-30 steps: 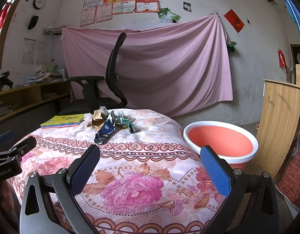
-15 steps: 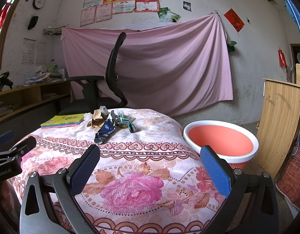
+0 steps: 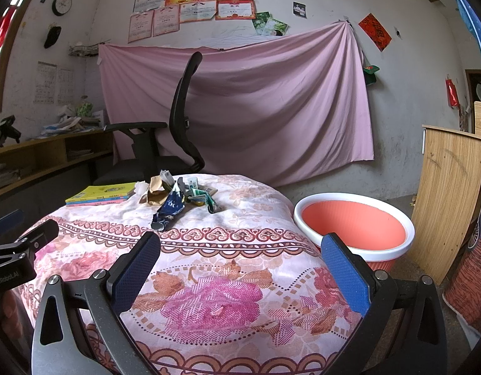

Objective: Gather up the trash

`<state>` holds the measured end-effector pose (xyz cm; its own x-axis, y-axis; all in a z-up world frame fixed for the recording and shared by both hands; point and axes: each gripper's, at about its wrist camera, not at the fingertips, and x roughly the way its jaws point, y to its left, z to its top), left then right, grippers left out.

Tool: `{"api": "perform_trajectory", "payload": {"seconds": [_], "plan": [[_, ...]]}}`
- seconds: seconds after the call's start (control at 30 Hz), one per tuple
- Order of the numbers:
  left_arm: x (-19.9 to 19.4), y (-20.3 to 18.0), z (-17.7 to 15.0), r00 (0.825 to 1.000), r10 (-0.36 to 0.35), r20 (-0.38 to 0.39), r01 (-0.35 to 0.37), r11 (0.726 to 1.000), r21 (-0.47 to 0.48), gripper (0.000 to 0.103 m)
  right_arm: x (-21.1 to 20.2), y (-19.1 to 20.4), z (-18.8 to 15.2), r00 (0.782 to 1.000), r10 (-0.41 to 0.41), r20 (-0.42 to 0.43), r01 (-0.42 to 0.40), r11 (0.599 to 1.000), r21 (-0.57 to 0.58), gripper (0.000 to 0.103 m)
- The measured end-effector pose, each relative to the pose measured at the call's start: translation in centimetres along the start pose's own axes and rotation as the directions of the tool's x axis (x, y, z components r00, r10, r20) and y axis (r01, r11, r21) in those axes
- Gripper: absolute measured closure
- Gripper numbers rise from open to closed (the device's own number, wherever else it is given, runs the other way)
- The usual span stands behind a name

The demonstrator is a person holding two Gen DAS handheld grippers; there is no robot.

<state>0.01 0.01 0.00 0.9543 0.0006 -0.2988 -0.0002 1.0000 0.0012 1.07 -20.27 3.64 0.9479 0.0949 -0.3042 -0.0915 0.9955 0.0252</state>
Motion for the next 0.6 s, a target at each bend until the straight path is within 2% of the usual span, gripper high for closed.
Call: {"api": "perform_trajectory", "payload": {"seconds": [0.6], "plan": [[0.04,0.06,0.01,1.000,-0.001,-0.003,0.001,1.000,0.004,0.004,-0.08,-0.11,-0.08,1.000,0.000,0.001,0.000,1.000,0.004,0.000]]}}
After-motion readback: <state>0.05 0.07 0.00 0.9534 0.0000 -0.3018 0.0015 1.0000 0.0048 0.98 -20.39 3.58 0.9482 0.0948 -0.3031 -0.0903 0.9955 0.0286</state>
